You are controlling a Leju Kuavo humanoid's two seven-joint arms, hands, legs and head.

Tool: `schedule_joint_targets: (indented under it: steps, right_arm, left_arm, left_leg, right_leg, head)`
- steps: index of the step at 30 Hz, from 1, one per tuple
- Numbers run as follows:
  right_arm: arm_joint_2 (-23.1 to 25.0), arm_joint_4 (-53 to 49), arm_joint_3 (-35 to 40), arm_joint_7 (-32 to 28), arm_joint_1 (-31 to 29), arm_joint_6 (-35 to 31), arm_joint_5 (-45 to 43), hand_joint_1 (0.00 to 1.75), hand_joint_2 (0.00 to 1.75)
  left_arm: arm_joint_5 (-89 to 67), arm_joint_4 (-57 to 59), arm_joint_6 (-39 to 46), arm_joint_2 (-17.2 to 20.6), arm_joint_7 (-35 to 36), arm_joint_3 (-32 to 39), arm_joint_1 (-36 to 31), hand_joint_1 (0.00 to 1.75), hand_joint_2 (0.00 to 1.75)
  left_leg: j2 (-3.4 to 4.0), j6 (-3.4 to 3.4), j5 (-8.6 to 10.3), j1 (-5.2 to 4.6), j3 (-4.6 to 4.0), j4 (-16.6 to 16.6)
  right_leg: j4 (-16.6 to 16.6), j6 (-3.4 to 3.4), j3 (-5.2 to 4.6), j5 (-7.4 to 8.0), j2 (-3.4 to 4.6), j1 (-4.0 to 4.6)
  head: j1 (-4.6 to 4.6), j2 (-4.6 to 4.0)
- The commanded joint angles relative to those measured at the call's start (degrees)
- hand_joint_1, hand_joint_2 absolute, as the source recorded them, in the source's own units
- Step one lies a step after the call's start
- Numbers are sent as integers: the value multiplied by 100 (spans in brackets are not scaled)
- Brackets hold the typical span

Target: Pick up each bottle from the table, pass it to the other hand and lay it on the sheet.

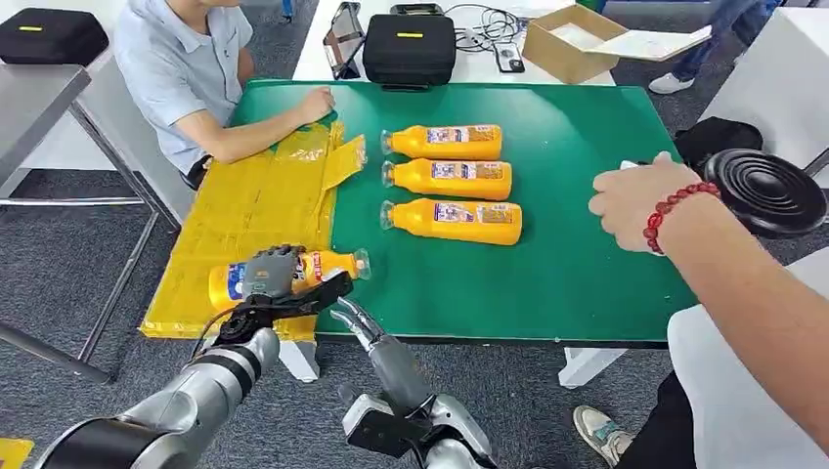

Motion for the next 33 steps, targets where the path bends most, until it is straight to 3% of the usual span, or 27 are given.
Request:
schedule_joint_targets:
  steps: [1, 8, 12, 16, 17, 19, 25, 26, 27, 33]
  right_arm:
    - [-71, 350, 60, -47, -148, -20, 11, 0, 0]
    - [-1, 302, -18, -85, -13, -64, 59, 0, 0]
    - [-3, 304, -75, -101, 34, -81, 91, 0, 0]
    - [-136, 165, -137, -180, 104, -185, 114, 0, 0]
    - [-175, 128, -155, -219, 113, -206, 83, 0, 0]
    - [-232, 55, -162, -268, 144, -225, 48, 0, 0]
    - [-232, 55, -162, -268, 144, -225, 48, 0, 0]
    - [-234, 21, -188, -292, 169, -268, 30, 0, 0]
    - [-381, -306, -17, -400, 292, -395, -4, 0, 0]
    - [-418, -386, 2, -400, 358, -536, 11, 0, 0]
  left_arm:
    - [840, 225, -1594, -104, -1044, 635, 97, 0, 0]
    - [908, 31, -2123, 0, -1391, 176, 89, 0, 0]
    - [1498, -303, -2000, -86, -1882, 46, 187, 0, 0]
    - [2472, -1333, -798, -346, -2669, -39, 643, 0, 0]
    - [2948, -1825, -423, -448, -3095, 86, 874, 0, 175]
    - [3439, -2331, -501, -436, -2980, -137, 1110, 0, 175]
    - [3439, -2331, -501, -436, -2980, -137, 1110, 0, 175]
    - [3779, -2536, -595, -485, -2977, -74, 1199, 0, 175]
    - [6198, -3864, -946, -401, -3080, -470, 1695, 0, 175]
    - [6638, -4560, -918, -356, -3180, -620, 2037, 0, 175]
  left_leg:
    - [7, -6, 6, 4, 19, -16]
    - [-18, -7, 6, 0, 37, -9]
    - [-24, -11, 15, 4, 33, -12]
    - [-31, -8, 13, 0, 34, -8]
    - [-26, -8, 13, 2, 29, -10]
    - [-26, -7, 11, 4, 18, -3]
    - [-25, -7, 11, 4, 17, -3]
    - [-24, -8, 11, 5, 15, -3]
    - [-25, -9, 9, 6, 4, 0]
    - [0, -9, 7, 7, -46, 4]
  right_leg:
    - [-20, -11, 20, 10, 4, 6]
    - [-9, -10, 38, 1, -17, 3]
    - [-16, -13, 38, 5, -20, 6]
    - [-11, -7, 41, -1, -29, 2]
    - [-15, -9, 36, 2, -26, 4]
    - [-12, -8, 26, 1, -28, 6]
    - [-12, -9, 25, 1, -27, 6]
    - [-13, -9, 24, 2, -26, 8]
    - [-11, -9, 13, 1, -27, 9]
    - [-8, -11, -46, 0, -11, 14]
  head:
    - [0, 0]
    - [0, 0]
    - [0, 0]
    - [2, 0]
    - [0, 0]
    - [2, 0]
    - [2, 0]
    - [2, 0]
    - [0, 0]
    - [2, 0]
